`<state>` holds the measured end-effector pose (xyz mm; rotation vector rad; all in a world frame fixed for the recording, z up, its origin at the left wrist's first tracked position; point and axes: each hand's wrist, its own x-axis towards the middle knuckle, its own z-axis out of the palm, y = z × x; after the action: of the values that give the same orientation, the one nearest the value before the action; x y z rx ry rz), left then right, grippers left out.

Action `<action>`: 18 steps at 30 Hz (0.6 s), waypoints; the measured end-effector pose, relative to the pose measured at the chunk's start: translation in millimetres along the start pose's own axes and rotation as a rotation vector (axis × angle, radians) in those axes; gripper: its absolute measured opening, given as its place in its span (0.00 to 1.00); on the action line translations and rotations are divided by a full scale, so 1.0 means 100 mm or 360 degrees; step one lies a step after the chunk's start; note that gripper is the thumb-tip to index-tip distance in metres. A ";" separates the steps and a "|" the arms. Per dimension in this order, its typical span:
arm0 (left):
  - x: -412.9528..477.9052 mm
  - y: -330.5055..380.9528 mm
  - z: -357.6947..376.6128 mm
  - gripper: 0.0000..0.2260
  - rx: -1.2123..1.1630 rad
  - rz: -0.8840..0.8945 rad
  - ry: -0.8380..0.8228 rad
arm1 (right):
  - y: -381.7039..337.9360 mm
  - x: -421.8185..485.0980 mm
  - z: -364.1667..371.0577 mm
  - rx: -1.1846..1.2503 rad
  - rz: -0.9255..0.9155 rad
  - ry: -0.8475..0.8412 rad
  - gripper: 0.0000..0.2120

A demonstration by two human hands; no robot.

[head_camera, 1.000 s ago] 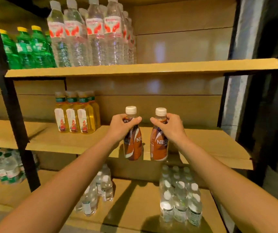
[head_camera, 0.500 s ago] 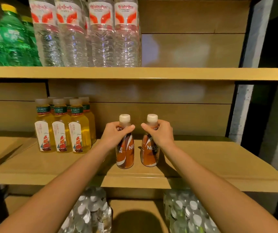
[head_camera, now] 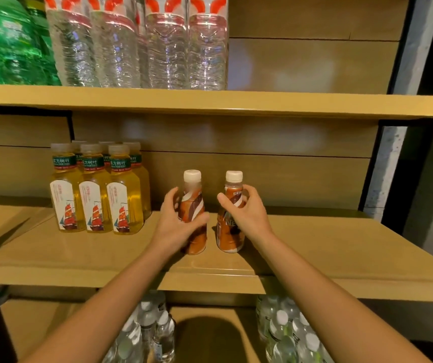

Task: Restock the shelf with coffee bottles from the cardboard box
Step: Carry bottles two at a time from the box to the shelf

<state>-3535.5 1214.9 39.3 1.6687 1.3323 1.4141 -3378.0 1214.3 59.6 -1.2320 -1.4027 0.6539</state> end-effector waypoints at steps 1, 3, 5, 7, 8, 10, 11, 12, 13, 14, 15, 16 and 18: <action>-0.09 -0.09 0.05 0.43 0.0084 -0.0015 0.0104 | 0.07 -0.07 -0.02 0.0006 0.0018 -0.0059 0.33; -0.22 -0.23 0.15 0.48 0.0345 -0.0032 0.0247 | 0.21 -0.24 -0.05 -0.0068 0.0046 -0.0183 0.36; -0.26 -0.31 0.20 0.50 0.0521 -0.0022 0.0295 | 0.31 -0.35 -0.05 -0.0127 0.0106 -0.0247 0.38; -0.23 -0.31 0.19 0.51 0.0528 -0.0048 0.0317 | 0.38 -0.37 -0.03 -0.0190 0.0130 -0.0203 0.36; -0.21 -0.31 0.18 0.50 0.0482 -0.0070 0.0313 | 0.39 -0.36 -0.02 -0.0222 0.0120 -0.0168 0.34; -0.20 -0.30 0.14 0.47 0.0358 -0.0115 0.0259 | 0.41 -0.33 0.01 -0.0262 0.0103 -0.0106 0.32; -0.20 -0.28 0.11 0.44 0.0285 -0.0137 0.0208 | 0.42 -0.31 0.02 -0.0271 0.0098 -0.0079 0.30; -0.20 -0.28 0.09 0.40 0.0219 -0.0150 0.0153 | 0.43 -0.30 0.03 -0.0281 0.0091 -0.0059 0.30; -0.19 -0.28 0.06 0.36 0.0183 -0.0152 0.0098 | 0.44 -0.30 0.04 -0.0292 0.0086 -0.0045 0.30; -0.18 -0.29 0.03 0.32 0.0177 -0.0156 0.0042 | 0.45 -0.29 0.05 -0.0305 0.0081 -0.0035 0.30; -0.18 -0.28 0.01 0.29 0.0188 -0.0152 -0.0009 | 0.45 -0.29 0.06 -0.0315 0.0076 -0.0028 0.30; -0.17 -0.28 -0.01 0.28 0.0200 -0.0146 -0.0051 | 0.46 -0.29 0.07 -0.0326 0.0067 -0.0019 0.30; -0.16 -0.27 0.01 0.29 0.0214 -0.0137 -0.0108 | 0.47 -0.29 0.09 -0.0363 0.0049 -0.0001 0.30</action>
<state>-3541.9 1209.1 9.4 1.7075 1.4704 1.2318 -3376.0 1204.5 4.9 -1.4345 -1.4919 0.5252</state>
